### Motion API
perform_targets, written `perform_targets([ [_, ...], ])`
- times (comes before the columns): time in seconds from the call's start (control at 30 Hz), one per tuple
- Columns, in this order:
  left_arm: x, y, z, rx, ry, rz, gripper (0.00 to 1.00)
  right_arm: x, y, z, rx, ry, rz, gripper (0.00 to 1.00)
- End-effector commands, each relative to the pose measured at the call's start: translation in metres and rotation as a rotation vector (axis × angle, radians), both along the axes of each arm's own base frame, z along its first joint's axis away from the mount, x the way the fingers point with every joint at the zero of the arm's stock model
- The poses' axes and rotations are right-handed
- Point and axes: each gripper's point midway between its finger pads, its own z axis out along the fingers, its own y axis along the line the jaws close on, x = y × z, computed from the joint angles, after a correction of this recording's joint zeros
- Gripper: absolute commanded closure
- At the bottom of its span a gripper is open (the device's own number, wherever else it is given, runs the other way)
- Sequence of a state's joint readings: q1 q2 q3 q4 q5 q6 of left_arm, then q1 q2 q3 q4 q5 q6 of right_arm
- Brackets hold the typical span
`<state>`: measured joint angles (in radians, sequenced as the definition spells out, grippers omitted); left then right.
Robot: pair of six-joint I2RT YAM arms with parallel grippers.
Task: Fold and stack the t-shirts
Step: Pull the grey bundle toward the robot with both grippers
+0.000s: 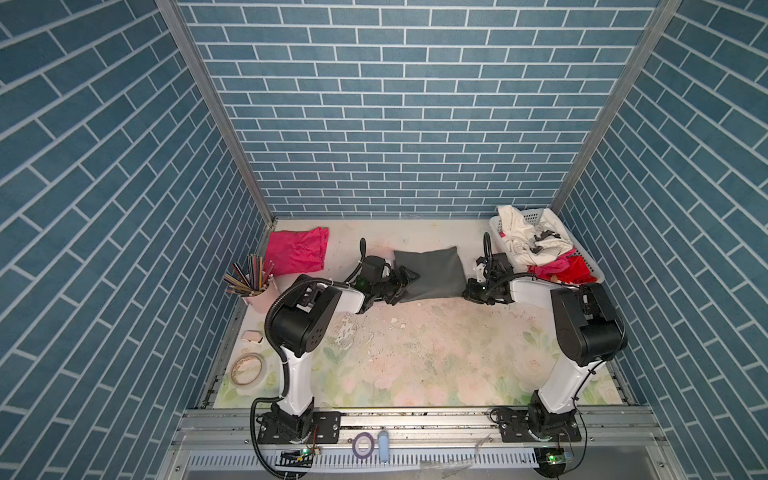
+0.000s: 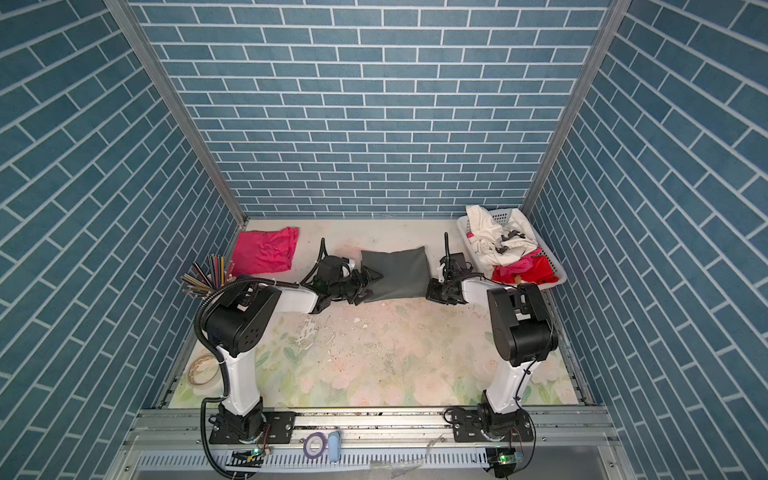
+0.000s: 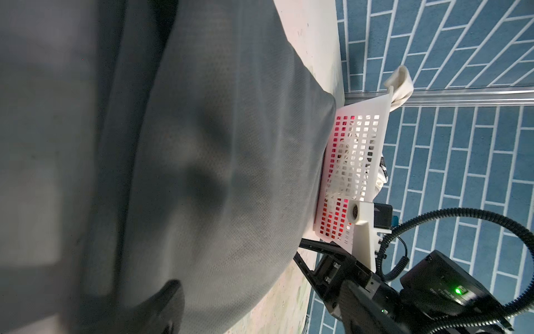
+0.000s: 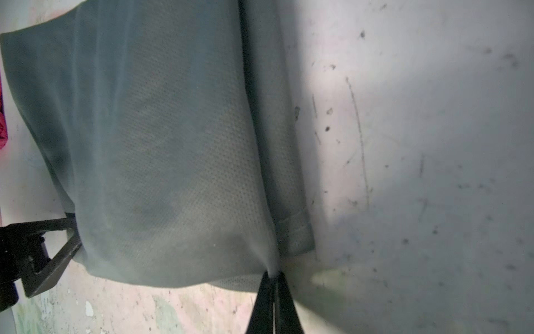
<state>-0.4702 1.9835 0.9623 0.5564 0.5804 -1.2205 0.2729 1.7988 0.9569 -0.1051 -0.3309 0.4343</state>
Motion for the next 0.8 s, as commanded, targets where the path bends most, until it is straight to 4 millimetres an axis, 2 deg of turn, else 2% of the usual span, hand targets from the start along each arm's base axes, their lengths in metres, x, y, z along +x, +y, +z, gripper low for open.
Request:
perform_targets([
  [0.0,-0.007,0.013,-0.033,0.040,0.062,0.020,0.14,-0.003,-0.026,-0.006,-0.148,0.012,-0.009,1.00],
  [0.1,-0.006,0.017,-0.038,0.047,0.067,0.025,0.14,-0.007,-0.035,-0.011,-0.210,0.019,-0.006,1.00],
  [0.2,-0.003,0.024,-0.040,0.063,0.067,0.034,0.14,-0.012,-0.053,-0.020,-0.302,0.048,-0.036,1.00],
  [0.33,0.002,0.029,-0.038,0.078,0.058,0.038,0.14,-0.014,-0.056,-0.016,-0.305,0.036,-0.048,0.99],
  [0.47,0.008,0.027,-0.026,0.093,0.024,0.026,0.14,-0.009,-0.047,-0.001,-0.255,0.010,-0.036,0.78],
  [0.6,0.019,0.025,-0.002,0.130,-0.045,0.007,0.14,-0.005,-0.033,0.027,-0.165,-0.040,-0.017,0.57],
  [0.7,0.027,0.031,0.017,0.215,-0.108,-0.001,0.14,-0.002,-0.027,0.051,-0.119,-0.087,-0.016,0.40],
  [0.73,0.031,0.036,0.023,0.271,-0.131,0.001,0.14,-0.002,-0.026,0.059,-0.111,-0.105,-0.019,0.38],
  [0.77,0.035,0.043,0.030,0.332,-0.157,0.013,0.14,-0.001,-0.026,0.066,-0.106,-0.120,-0.023,0.30],
])
